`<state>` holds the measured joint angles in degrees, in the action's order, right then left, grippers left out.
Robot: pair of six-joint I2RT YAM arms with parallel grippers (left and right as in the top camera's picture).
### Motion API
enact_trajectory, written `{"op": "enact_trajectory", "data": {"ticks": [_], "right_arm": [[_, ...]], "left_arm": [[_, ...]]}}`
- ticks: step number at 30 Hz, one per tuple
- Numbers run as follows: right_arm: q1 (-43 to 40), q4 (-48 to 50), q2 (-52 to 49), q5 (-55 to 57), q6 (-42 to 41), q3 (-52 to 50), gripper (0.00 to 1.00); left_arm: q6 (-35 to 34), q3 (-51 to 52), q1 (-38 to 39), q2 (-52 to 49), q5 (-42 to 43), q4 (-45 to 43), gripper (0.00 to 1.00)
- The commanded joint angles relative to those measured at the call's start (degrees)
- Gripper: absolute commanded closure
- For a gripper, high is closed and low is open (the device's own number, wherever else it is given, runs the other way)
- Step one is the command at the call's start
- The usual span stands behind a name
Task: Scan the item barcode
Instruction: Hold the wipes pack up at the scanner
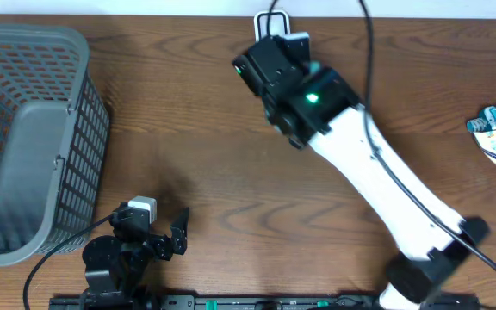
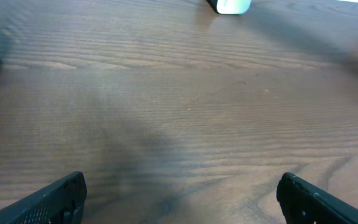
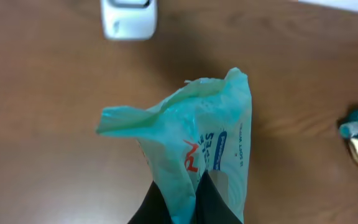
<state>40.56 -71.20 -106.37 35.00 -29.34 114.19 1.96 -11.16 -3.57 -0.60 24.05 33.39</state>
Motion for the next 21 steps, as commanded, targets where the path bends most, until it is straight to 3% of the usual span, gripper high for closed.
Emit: {"op": "enact_trajectory", "data": {"ticks": [1, 6, 11, 17, 21], "right_arm": [[-2.8, 10.2, -6.1, 8.1, 6.5, -0.1, 0.99], [-8.2, 41.0, -16.8, 4.5, 23.1, -0.1, 0.99], [-13.1, 64.2, -25.7, -11.7, 27.7, -0.1, 0.99], [-14.0, 82.2, -32.6, -16.1, 32.2, -0.1, 0.99], [-13.9, 86.9, -36.0, -16.1, 33.7, 0.0, 0.99]], "left_arm": [[0.8, -0.3, 0.1, 0.4, 0.3, 0.0, 0.02], [0.8, -0.3, 0.1, 0.4, 0.3, 0.0, 0.02], [0.8, -0.3, 0.1, 0.4, 0.3, 0.0, 0.02], [0.8, -0.3, 0.1, 0.4, 0.3, 0.0, 0.02], [0.8, -0.3, 0.1, 0.4, 0.3, 0.0, 0.02]]}}
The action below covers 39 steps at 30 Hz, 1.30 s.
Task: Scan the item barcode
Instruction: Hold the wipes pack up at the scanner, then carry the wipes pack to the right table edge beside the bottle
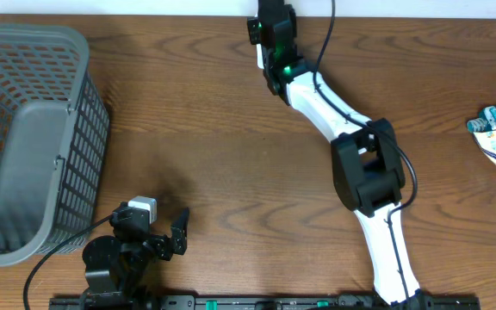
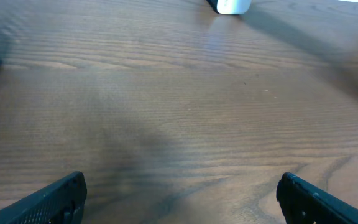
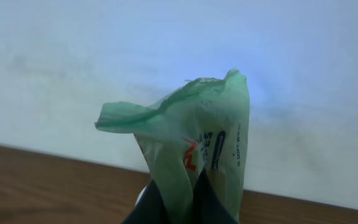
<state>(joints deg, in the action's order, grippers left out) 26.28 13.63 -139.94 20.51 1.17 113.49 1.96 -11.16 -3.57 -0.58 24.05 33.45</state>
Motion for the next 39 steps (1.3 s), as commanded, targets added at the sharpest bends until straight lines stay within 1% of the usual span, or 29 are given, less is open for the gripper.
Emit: {"op": "enact_trajectory", "data": {"ticks": [1, 3, 5, 7, 9, 10, 12, 15, 16, 18, 20, 23, 25, 28, 32, 35, 36, 37, 38, 39], "right_arm": [[0.4, 2.3, -3.1, -1.6, 3.2, 0.7, 0.99], [0.4, 2.2, -4.3, -1.5, 3.2, 0.7, 0.99], [0.4, 1.7, -4.3, 0.8, 3.2, 0.7, 0.99], [0.6, 0.6, -2.7, 5.5, 3.2, 0.8, 0.99], [0.8, -3.0, 0.4, 10.5, 3.2, 0.8, 0.99], [0.7, -6.0, 2.4, 12.2, 3.2, 0.8, 0.99], [-0.2, -15.6, 7.8, 15.3, 3.2, 0.8, 0.99], [-2.6, -26.9, 13.5, 18.1, 3.2, 0.8, 0.99], [-4.6, -33.0, 16.1, 18.9, 3.2, 0.8, 0.99], [-8.8, -40.6, 18.7, 19.0, 3.0, 0.8, 0.99], [-12.9, -45.8, 19.3, 19.0, 1.0, 0.8, 0.99], [-19.7, -53.1, 17.7, 19.0, -2.3, 0.7, 0.99], [-23.8, -55.4, 15.6, 18.1, -5.4, 0.7, 0.99], [-30.0, -57.1, 10.8, 12.8, -6.2, 0.7, 0.99], [-38.7, -60.9, 3.3, 12.4, -11.9, 0.7, 0.99], [-42.4, -63.3, 3.6, 12.6, -15.5, 0.7, 0.98], [-43.2, -63.9, 4.3, 12.5, -15.5, 0.7, 0.76], [-44.0, -65.1, 6.1, 12.5, -15.1, 0.8, 0.04], [-44.2, -66.1, 7.8, 12.4, -14.0, 0.8, 0.01], [-44.2, -66.8, 9.1, 12.2, -13.2, 0.8, 0.01]], "left_arm": [[0.8, -0.3, 0.1, 0.3, 0.3, 0.0, 0.02], [0.8, -0.3, 0.1, 0.3, 0.3, 0.0, 0.02], [0.8, -0.3, 0.1, 0.3, 0.3, 0.0, 0.02], [0.8, -0.3, 0.1, 0.3, 0.3, 0.0, 0.02], [0.8, -0.3, 0.1, 0.3, 0.3, 0.0, 0.02], [0.8, -0.3, 0.1, 0.3, 0.3, 0.0, 0.02], [0.8, -0.3, 0.1, 0.3, 0.3, 0.0, 0.02], [0.8, -0.3, 0.1, 0.3, 0.3, 0.0, 0.02], [0.8, -0.3, 0.1, 0.3, 0.3, 0.0, 0.02], [0.8, -0.3, 0.1, 0.3, 0.3, 0.0, 0.02], [0.8, -0.3, 0.1, 0.3, 0.3, 0.0, 0.02], [0.8, -0.3, 0.1, 0.3, 0.3, 0.0, 0.02], [0.8, -0.3, 0.1, 0.3, 0.3, 0.0, 0.02], [0.8, -0.3, 0.1, 0.3, 0.3, 0.0, 0.02], [0.8, -0.3, 0.1, 0.3, 0.3, 0.0, 0.02], [0.8, -0.3, 0.1, 0.3, 0.3, 0.0, 0.02], [0.8, -0.3, 0.1, 0.3, 0.3, 0.0, 0.02], [0.8, -0.3, 0.1, 0.3, 0.3, 0.0, 0.02], [0.8, -0.3, 0.1, 0.3, 0.3, 0.0, 0.02], [0.8, -0.3, 0.1, 0.3, 0.3, 0.0, 0.02]]}}
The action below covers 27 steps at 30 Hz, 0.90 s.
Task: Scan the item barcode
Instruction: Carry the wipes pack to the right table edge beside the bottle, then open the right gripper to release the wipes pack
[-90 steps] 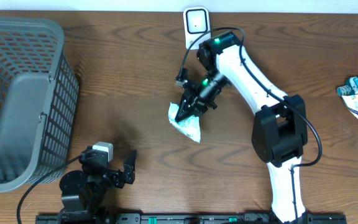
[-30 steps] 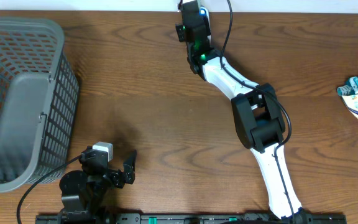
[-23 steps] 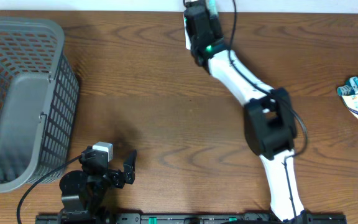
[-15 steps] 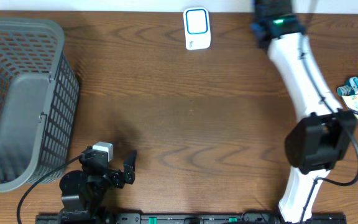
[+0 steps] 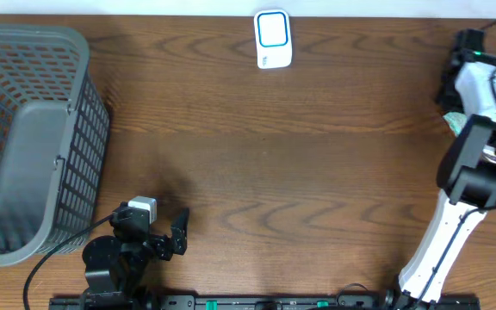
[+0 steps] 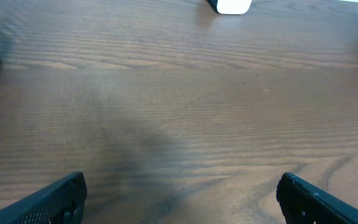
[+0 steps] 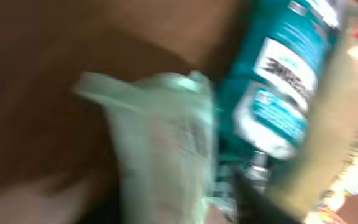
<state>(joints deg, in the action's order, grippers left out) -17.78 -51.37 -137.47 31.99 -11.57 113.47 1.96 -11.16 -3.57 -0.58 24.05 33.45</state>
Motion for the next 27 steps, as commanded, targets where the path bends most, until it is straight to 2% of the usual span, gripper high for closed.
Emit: {"op": "enact_trajectory", "data": {"ticks": [1, 9, 13, 15, 21, 25, 27], "right_arm": [[0.2, -3.6, 10.1, -1.3, 0.0, 0.8, 0.01], [3.0, -10.4, 32.7, -35.9, -0.4, 0.8, 0.01], [4.8, -17.4, 41.6, -38.4, -0.6, 0.8, 0.01], [5.1, -24.2, 45.7, -38.4, 0.5, 0.8, 0.01], [5.1, -37.5, 50.8, -39.9, 3.3, 0.8, 0.01], [5.1, -40.5, 56.0, -48.4, 13.0, 0.8, 0.01], [5.1, -43.6, 59.5, -49.1, 15.5, 0.8, 0.01]], "left_arm": [[0.8, -0.3, 0.1, 0.3, 0.3, 0.0, 0.02], [0.8, -0.3, 0.1, 0.3, 0.3, 0.0, 0.02], [0.8, -0.3, 0.1, 0.3, 0.3, 0.0, 0.02], [0.8, -0.3, 0.1, 0.3, 0.3, 0.0, 0.02], [0.8, -0.3, 0.1, 0.3, 0.3, 0.0, 0.02], [0.8, -0.3, 0.1, 0.3, 0.3, 0.0, 0.02], [0.8, -0.3, 0.1, 0.3, 0.3, 0.0, 0.02]]}}
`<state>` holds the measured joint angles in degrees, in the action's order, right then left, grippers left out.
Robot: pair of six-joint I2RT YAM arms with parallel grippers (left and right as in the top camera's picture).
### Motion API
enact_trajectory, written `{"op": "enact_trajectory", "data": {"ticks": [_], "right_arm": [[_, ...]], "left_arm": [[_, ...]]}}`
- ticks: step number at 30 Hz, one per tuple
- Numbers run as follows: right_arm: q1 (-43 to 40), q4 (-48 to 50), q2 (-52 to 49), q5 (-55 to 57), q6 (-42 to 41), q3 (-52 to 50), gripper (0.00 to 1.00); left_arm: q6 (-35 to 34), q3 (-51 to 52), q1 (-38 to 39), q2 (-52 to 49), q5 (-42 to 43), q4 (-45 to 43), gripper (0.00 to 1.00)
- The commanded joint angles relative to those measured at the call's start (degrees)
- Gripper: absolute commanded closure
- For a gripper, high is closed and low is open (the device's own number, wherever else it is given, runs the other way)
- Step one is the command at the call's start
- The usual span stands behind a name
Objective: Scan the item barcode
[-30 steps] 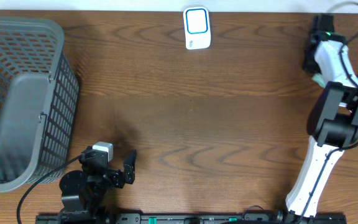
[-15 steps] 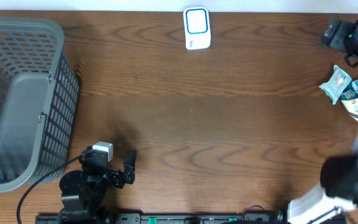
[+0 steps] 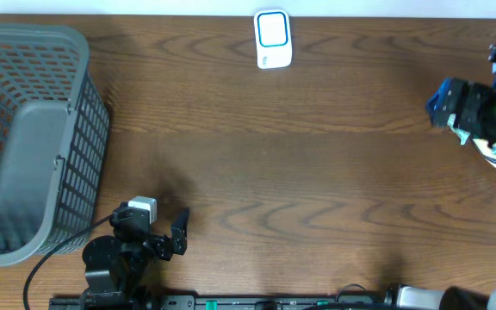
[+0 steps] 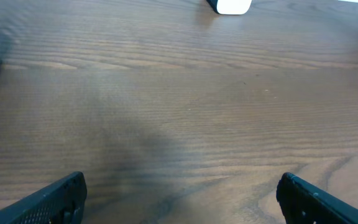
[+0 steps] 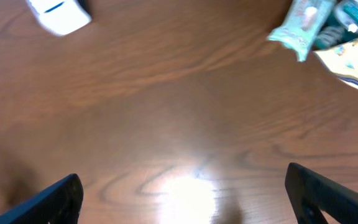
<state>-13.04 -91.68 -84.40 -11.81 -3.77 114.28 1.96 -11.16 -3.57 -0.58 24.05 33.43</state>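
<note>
The green wipes pouch (image 5: pixel 304 22) lies on the table at the top right of the right wrist view, against a teal pack (image 5: pixel 348 12) and a colourful pack (image 5: pixel 352 57). My right gripper (image 5: pixel 191 199) is open with bare wood between its fingers, away from the pouch. The white barcode scanner (image 3: pixel 273 39) sits at the table's far edge; the right wrist view has the scanner (image 5: pixel 58 14) at top left. In the overhead view the right arm (image 3: pixel 480 116) covers the pouch. My left gripper (image 4: pixel 182 199) is open over bare table near the front left.
A grey mesh basket (image 3: pixel 33 129) stands at the far left, its corner showing in the left wrist view. The colourful pack lies at the right edge. The left arm's base (image 3: pixel 127 250) is at the front left.
The right gripper was shut on the green pouch right beside the teal pack. Now it is open and farther back, and the pouch lies on the table by the packs.
The right gripper held the green pouch just in front of the scanner, then right at the scanner, facing the back wall. After that it held the pouch at the packs on the far right. Now the pouch lies there, released. The left arm stayed still.
</note>
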Motion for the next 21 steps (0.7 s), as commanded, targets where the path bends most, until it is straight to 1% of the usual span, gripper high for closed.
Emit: {"op": "enact_trajectory", "data": {"ticks": [1, 3, 12, 18, 21], "right_arm": [[0.4, -4.3, 7.6, -5.6, 7.7, 0.0, 0.01], [0.4, -5.6, 11.6, -5.7, 8.7, -0.3, 0.01], [0.4, -5.6, 28.2, -7.2, 7.0, -0.8, 0.01], [0.4, -5.6, 34.3, -7.2, 6.4, -1.1, 0.01], [0.4, -5.6, 36.9, -7.2, 6.4, -3.5, 0.01]], "left_arm": [[0.8, -0.3, 0.1, 0.3, 0.3, 0.0, 0.02], [0.8, -0.3, 0.1, 0.3, 0.3, 0.0, 0.02], [0.8, -0.3, 0.1, 0.3, 0.3, 0.0, 0.02], [0.8, -0.3, 0.1, 0.3, 0.3, 0.0, 0.02], [0.8, -0.3, 0.1, 0.3, 0.3, 0.0, 0.02]]}}
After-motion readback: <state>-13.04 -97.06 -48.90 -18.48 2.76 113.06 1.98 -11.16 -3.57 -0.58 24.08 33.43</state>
